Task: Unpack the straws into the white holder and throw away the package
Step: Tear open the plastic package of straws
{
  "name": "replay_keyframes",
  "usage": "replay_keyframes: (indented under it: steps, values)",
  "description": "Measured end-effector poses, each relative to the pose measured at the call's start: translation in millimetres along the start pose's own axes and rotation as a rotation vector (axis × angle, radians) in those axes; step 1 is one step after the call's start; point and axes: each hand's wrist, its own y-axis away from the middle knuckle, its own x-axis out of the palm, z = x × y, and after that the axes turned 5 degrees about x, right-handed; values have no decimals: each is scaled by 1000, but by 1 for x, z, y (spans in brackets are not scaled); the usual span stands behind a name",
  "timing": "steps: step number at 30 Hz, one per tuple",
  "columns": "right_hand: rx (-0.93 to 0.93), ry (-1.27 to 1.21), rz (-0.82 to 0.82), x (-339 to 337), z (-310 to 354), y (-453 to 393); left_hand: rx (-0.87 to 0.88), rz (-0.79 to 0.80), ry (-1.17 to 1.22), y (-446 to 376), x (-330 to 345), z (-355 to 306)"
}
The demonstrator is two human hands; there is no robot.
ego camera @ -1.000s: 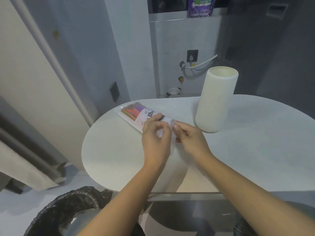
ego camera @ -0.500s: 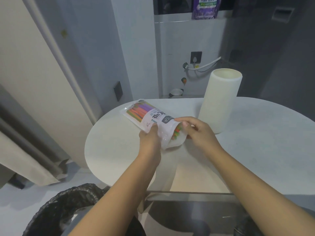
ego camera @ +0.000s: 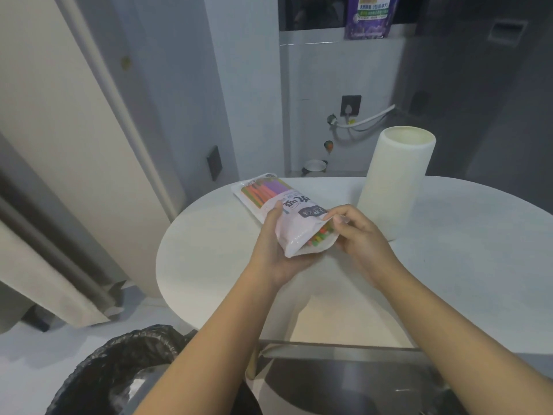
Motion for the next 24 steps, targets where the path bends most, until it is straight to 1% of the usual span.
replay_keyframes:
  steps: [2,5,6,8,9,11,13,16,18,20,24]
  values:
    - [15,-73,23,0,1,0,69,46,77,-4,0,-2]
    - [55,-139,88,1,5,1,145,50,112,-9,1,-7]
    - [62,-131,85,1,6,1,167,37,86,-10,3,-8]
    - [82,-121,24,2,6,-1,219,-8,0,-13,7,-9]
    - [109,-165,-11,3,5,-3,252,-28,-32,-15,10,-9]
    - [202,-327,-56,3,4,-7,352,-60,-83,-19,13,-10]
    - [302,-453,-41,3,4,-8,462,-54,-150,-22,15,-12]
    - [377,-535,-30,4,2,-5,548,-39,-244,-21,16,-11]
    - [403,-520,-46,5,1,-4,590,-35,-260,-18,17,-10]
    - [442,-452,-58,5,1,-3,628,-39,-272,-16,18,-11]
    - [503,-386,-39,7,0,-2,692,-72,-357,-10,15,-13]
